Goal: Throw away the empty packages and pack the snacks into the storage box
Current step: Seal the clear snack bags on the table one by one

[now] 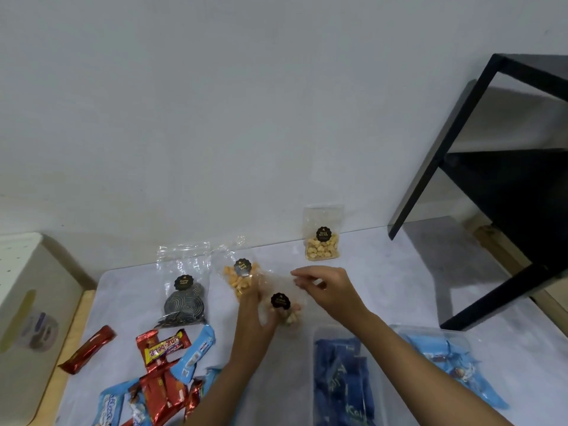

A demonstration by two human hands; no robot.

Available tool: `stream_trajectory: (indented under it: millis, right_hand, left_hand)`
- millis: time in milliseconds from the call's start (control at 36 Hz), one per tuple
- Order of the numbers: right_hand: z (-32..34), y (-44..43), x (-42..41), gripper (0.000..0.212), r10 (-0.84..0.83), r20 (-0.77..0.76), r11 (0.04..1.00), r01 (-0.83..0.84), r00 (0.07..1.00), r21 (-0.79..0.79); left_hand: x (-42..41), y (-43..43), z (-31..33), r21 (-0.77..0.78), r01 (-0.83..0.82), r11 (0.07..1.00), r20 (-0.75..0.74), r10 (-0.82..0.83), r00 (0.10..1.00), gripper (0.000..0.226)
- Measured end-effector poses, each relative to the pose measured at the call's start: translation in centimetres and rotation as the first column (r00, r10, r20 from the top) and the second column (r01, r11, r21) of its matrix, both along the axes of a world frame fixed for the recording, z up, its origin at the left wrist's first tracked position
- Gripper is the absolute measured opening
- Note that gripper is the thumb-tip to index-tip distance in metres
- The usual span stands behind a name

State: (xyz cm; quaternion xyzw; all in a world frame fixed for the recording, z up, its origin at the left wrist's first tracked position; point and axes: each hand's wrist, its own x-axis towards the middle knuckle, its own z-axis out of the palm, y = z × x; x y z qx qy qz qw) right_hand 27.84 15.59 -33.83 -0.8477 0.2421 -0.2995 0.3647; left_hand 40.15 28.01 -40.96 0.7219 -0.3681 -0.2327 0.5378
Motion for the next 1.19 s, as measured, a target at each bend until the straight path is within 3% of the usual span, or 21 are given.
stream_trajectory:
  millis: [194, 306, 389, 528, 750, 917, 1056, 1194]
  right_hand:
    - [-0.2, -5.3, -0.9, 0.017, -0.232, 0.132, 0.956, 0.201, 0.964, 0.215]
    - [-0.5, -8.6, -1.3, 0.017, -0.338, 0.143, 0.910, 0.284, 0.930, 0.303]
    - [-1.0, -11.4, -1.5, 0.016, -0.320, 0.118, 0.919, 0.277, 0.940, 0.279]
    - [-2.2, -15.4, -1.3, 0.010, -0.268, 0.062, 0.962, 0.264, 0.961, 0.066]
    - [-3.2, -18.0, -0.4, 0.010, -0.299, -0.001, 0.948, 0.297, 0.954, 0.114]
    - [-2.1, -16.9, -0.6, 0.030, -0.310, -0.068, 0.950, 0.312, 0.948, 0.020]
    - [-0.4, -14.4, 1.0, 0.031, -0.264, -0.058, 0.964, 0.263, 0.963, -0.030]
    - [-0.8, -10.2, 5.2, 0.028, -0.144, -0.040, 0.989, 0.145, 0.989, 0.023]
  left_hand:
    - [-1.8, -5.1, 0.7, 0.009, -0.039, 0.999, 0.187, 0.037, 0.982, 0.082]
    - [-2.7, -8.7, 0.7, 0.008, -0.021, 1.000, 0.205, 0.018, 0.979, 0.079]
    - [-3.2, -11.1, 0.1, 0.021, -0.016, 1.000, 0.195, 0.012, 0.981, 0.078]
    - [-3.9, -14.3, -0.9, 0.044, -0.041, 0.998, 0.161, 0.034, 0.986, 0.070]
    - [-3.9, -16.3, -1.5, 0.067, -0.047, 0.997, 0.125, 0.039, 0.991, 0.070]
    - [-2.6, -15.2, -0.9, 0.059, -0.074, 0.996, 0.090, 0.068, 0.994, 0.061]
    - [0.6, -11.8, 0.7, 0.045, -0.232, 0.972, 0.107, 0.226, 0.968, 0.040]
    - [4.8, -7.0, 1.3, 0.099, -0.465, 0.880, 0.139, 0.451, 0.882, 0.030]
